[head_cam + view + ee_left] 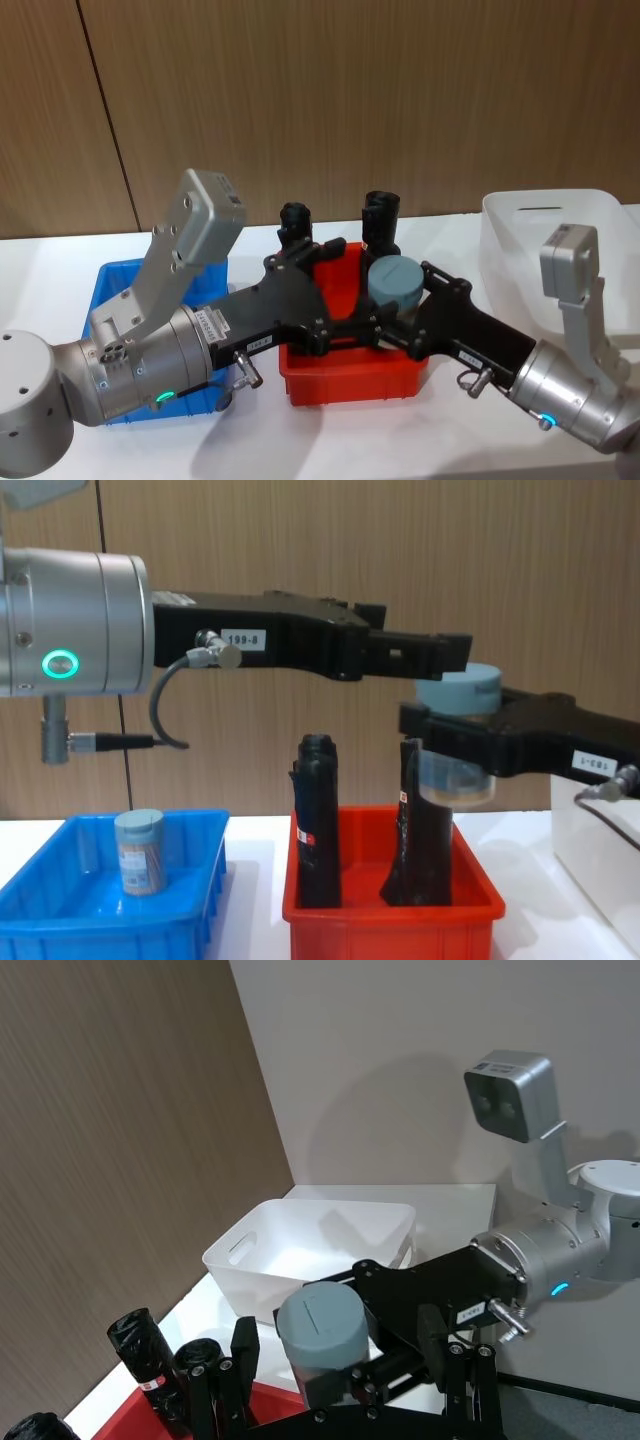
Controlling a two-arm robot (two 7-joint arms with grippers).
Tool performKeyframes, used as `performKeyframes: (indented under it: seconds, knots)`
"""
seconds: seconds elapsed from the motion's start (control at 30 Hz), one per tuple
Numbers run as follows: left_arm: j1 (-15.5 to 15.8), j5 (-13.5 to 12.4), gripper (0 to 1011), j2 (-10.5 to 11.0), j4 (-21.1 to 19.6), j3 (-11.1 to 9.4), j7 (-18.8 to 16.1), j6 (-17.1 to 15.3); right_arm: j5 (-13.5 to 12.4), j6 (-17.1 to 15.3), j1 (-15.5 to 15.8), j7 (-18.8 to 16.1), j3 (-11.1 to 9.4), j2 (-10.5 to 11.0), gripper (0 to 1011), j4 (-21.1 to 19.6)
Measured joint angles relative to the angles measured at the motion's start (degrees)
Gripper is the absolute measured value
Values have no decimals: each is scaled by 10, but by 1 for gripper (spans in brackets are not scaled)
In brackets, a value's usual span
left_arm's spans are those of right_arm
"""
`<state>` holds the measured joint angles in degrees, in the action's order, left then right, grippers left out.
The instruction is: Pick the cotton swabs from the blue box and place them into the white box.
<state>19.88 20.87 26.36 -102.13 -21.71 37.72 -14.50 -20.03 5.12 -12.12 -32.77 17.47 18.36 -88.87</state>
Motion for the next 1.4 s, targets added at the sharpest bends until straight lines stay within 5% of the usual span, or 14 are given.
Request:
performKeyframes:
  seconds: [1.4]
  knots:
    - [0, 0, 1004, 0, 0, 0, 0, 0, 3, -4, -99, 114, -58, 6, 669, 168]
